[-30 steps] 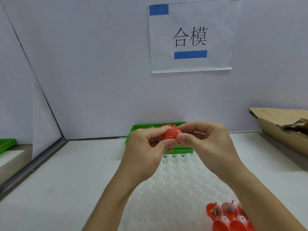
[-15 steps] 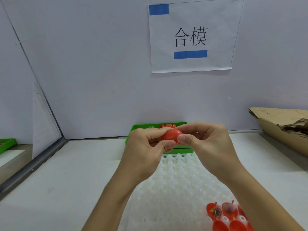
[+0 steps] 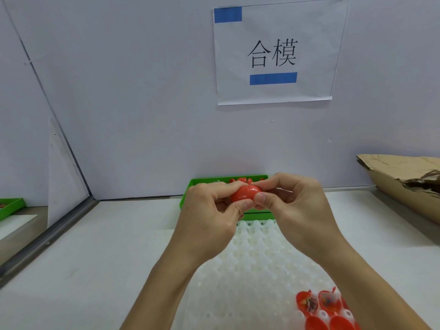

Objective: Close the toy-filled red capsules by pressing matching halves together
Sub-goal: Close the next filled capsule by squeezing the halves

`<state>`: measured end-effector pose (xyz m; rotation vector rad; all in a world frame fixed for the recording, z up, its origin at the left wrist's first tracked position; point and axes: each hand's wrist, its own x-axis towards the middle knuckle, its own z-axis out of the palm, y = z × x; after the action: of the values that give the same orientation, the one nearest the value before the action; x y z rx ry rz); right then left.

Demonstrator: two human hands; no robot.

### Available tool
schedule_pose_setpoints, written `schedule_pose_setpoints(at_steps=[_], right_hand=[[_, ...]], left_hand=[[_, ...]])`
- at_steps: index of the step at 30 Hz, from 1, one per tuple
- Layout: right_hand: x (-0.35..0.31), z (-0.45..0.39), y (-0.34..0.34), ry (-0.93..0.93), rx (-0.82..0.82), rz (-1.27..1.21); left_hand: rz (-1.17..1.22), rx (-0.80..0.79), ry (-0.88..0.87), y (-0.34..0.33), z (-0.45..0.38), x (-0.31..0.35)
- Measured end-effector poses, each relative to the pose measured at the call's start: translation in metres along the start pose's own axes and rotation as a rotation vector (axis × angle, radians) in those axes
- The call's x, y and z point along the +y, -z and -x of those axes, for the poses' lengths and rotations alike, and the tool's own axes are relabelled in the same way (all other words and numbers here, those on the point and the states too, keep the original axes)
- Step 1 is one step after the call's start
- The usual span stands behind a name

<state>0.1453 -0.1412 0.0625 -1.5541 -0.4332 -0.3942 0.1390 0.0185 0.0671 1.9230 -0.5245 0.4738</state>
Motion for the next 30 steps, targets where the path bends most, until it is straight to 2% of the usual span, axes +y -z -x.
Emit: schedule_pose_setpoints(at_steps=[24, 30], right_hand=[[-0.003, -0.0003, 0.0053, 0.012, -0.046, 0.009], [-0.0001, 0.0002, 0.0043, 0.029, -0.06, 0.081]], left_hand=[[0.047, 0.021, 0.06, -0.0015, -0.0008, -0.0031], [-0.034, -0.004, 0.027, -0.0008, -0.0005, -0.001]])
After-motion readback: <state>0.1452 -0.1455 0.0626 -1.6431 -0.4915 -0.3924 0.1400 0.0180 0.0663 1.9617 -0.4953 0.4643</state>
